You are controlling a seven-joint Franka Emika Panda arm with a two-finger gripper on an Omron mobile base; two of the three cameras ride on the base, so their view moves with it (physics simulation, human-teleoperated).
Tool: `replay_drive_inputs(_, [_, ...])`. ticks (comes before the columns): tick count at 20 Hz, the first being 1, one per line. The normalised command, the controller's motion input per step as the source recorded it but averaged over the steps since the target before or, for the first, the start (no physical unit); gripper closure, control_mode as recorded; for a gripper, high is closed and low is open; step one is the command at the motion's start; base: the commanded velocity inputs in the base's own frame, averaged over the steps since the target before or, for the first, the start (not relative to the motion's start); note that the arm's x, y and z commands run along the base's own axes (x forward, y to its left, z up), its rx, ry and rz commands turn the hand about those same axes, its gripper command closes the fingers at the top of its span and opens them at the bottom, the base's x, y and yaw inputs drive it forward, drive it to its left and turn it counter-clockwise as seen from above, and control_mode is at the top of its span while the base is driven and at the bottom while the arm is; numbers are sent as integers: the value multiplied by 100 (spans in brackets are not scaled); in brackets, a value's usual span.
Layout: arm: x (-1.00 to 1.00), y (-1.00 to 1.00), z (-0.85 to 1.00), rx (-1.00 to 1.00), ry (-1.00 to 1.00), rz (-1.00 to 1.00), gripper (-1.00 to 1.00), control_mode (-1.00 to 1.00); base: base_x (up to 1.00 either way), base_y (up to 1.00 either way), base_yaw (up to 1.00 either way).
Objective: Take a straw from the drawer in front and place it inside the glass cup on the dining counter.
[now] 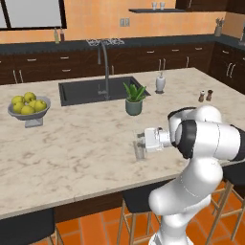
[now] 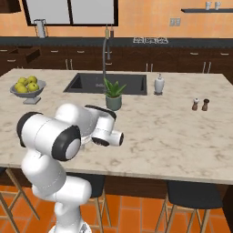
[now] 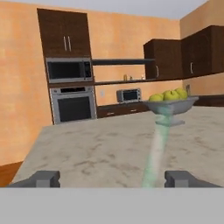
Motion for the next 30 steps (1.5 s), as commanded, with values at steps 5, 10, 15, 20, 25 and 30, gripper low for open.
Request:
replay_drive_inputs(5, [-84, 0, 0, 0, -14, 1, -100, -100, 0, 0, 0])
replay_drive_inputs(10, [-36, -5, 0, 0, -11, 0, -100, -100, 0, 0, 0])
replay_drive_inputs(15, [-13, -12, 0, 0, -11, 0, -100, -100, 0, 0, 0])
replay_drive_inputs(20, [-10, -16, 1, 0, -14, 0, -100, -100, 0, 0, 0])
replay_drive_inputs(25, [-11, -17, 74, 0, -20, 0, -100, -100, 0, 0, 0])
replay_drive_inputs(30, [-47, 0, 100, -5, -13, 0, -100, -100, 0, 0, 0])
